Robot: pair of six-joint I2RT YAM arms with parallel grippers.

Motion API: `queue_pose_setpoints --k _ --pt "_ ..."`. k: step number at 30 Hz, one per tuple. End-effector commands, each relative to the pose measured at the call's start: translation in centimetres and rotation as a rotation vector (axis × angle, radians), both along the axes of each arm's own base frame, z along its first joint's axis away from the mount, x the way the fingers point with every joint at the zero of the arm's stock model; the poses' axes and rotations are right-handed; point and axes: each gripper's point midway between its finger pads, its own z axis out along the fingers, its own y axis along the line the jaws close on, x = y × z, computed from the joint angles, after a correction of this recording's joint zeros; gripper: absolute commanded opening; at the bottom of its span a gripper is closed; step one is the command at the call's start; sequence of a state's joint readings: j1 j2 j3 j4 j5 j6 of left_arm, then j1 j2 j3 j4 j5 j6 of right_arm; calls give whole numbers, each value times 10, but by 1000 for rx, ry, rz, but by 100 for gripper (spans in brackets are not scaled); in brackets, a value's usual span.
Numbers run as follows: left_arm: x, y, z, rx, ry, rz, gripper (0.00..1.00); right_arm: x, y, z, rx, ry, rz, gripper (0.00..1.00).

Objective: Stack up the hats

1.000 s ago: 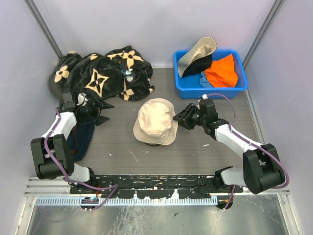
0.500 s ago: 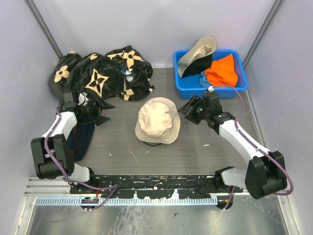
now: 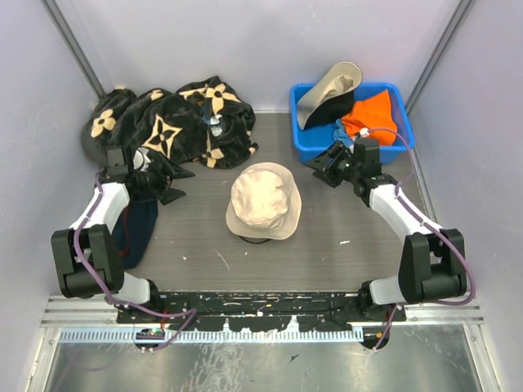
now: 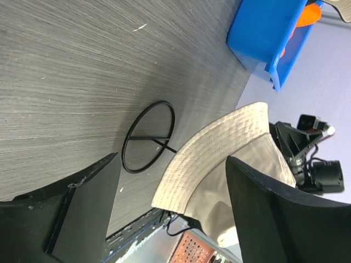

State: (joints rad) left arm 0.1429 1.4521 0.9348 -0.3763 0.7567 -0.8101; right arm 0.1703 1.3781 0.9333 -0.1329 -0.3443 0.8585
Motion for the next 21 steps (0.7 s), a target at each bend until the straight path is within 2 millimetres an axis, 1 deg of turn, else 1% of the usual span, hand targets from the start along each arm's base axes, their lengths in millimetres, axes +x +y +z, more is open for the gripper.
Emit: queue_pose_setpoints --k 1,7,11,15,18,21 --pt "-3 -5 9 -14 -6 -46 84 14 0 25 248 -122 84 56" --pt "-3 -6 10 -11 5 -49 84 15 18 22 413 -94 229 55" --pt "-1 -10 12 -5 1 -53 84 15 23 20 449 -75 276 55" --pt "-2 -11 10 -1 10 -51 84 16 28 14 486 -60 306 56" --pt "-2 -13 10 0 13 -55 84 18 34 15 516 -72 335 57" --pt "-1 -14 12 2 13 -58 84 19 40 10 530 -68 354 58"
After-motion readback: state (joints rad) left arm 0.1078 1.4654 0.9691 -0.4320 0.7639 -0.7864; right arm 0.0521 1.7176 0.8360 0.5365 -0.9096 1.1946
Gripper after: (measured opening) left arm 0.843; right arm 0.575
